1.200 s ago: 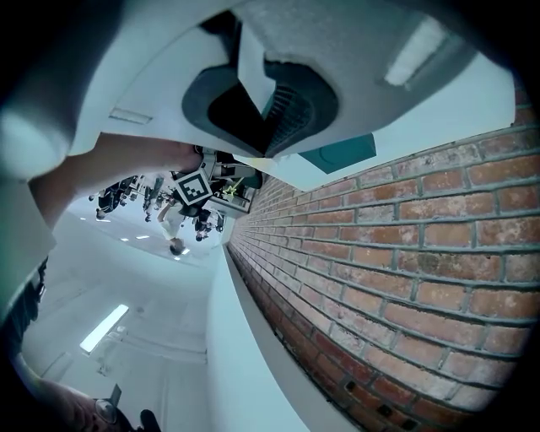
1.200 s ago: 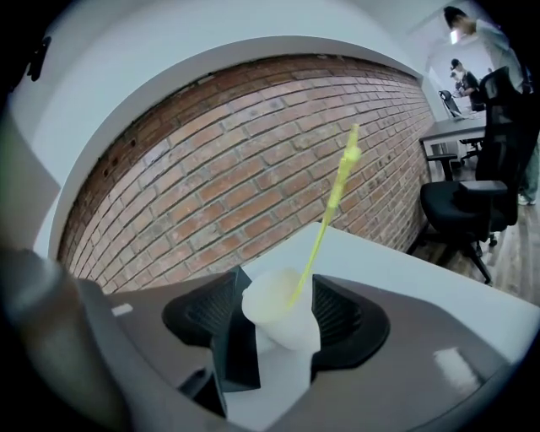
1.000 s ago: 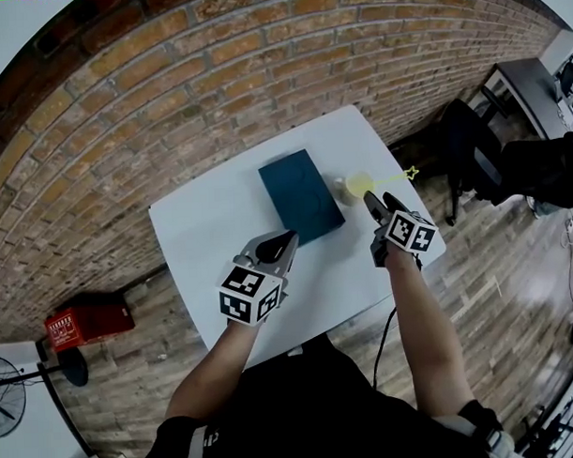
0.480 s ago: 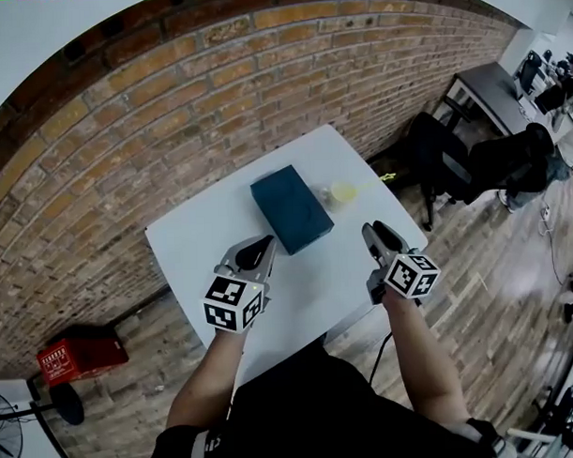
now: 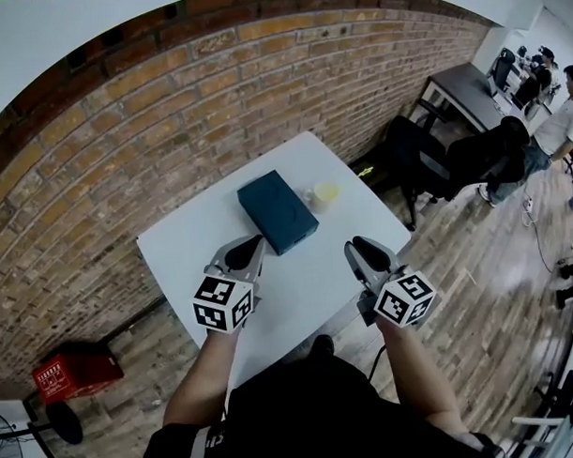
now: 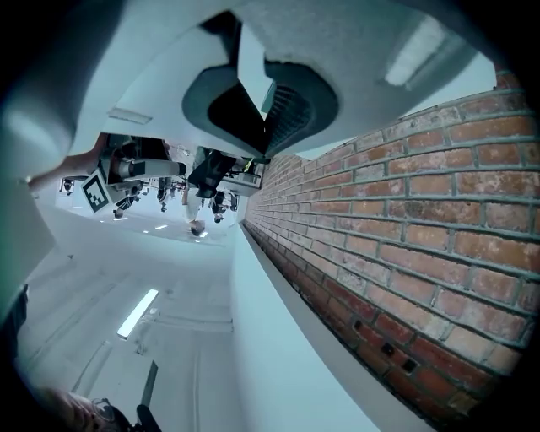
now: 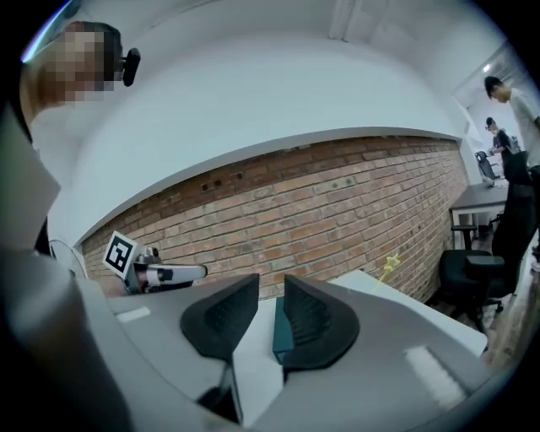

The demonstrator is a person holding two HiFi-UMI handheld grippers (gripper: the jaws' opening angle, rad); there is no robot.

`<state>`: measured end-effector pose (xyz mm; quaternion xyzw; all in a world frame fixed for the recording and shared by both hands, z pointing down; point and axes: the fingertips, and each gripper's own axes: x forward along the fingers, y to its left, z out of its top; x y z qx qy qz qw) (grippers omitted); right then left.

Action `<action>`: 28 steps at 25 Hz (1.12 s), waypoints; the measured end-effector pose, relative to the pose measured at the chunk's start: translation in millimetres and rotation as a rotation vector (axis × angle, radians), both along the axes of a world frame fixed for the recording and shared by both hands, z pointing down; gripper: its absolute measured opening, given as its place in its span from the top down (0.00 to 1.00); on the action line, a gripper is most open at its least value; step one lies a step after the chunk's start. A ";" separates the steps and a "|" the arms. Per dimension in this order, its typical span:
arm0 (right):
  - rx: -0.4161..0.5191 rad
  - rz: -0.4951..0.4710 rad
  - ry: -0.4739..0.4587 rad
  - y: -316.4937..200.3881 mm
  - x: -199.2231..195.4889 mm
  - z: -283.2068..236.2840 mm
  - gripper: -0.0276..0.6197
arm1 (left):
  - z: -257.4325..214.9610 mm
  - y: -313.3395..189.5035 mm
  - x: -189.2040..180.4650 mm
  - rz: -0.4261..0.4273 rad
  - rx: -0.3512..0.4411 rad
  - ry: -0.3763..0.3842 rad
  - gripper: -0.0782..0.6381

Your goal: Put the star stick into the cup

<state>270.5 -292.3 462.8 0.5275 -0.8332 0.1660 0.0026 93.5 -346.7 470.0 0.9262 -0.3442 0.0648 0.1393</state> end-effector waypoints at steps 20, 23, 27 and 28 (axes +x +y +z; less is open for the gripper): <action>0.166 -0.074 -0.054 8.7 120.1 -51.8 0.96 | -42.3 -0.8 89.8 -0.112 0.083 -0.054 0.88; 0.177 -0.068 -0.026 10.3 121.1 -49.4 0.96 | -42.0 3.4 83.0 -0.148 0.089 -0.064 0.88; 0.180 -0.068 0.006 13.6 118.0 -46.6 0.96 | -36.2 2.2 68.8 -0.188 0.080 -0.073 0.88; 0.184 -0.070 0.016 13.6 116.1 -48.2 0.96 | -36.8 1.2 65.9 -0.195 0.082 -0.073 0.88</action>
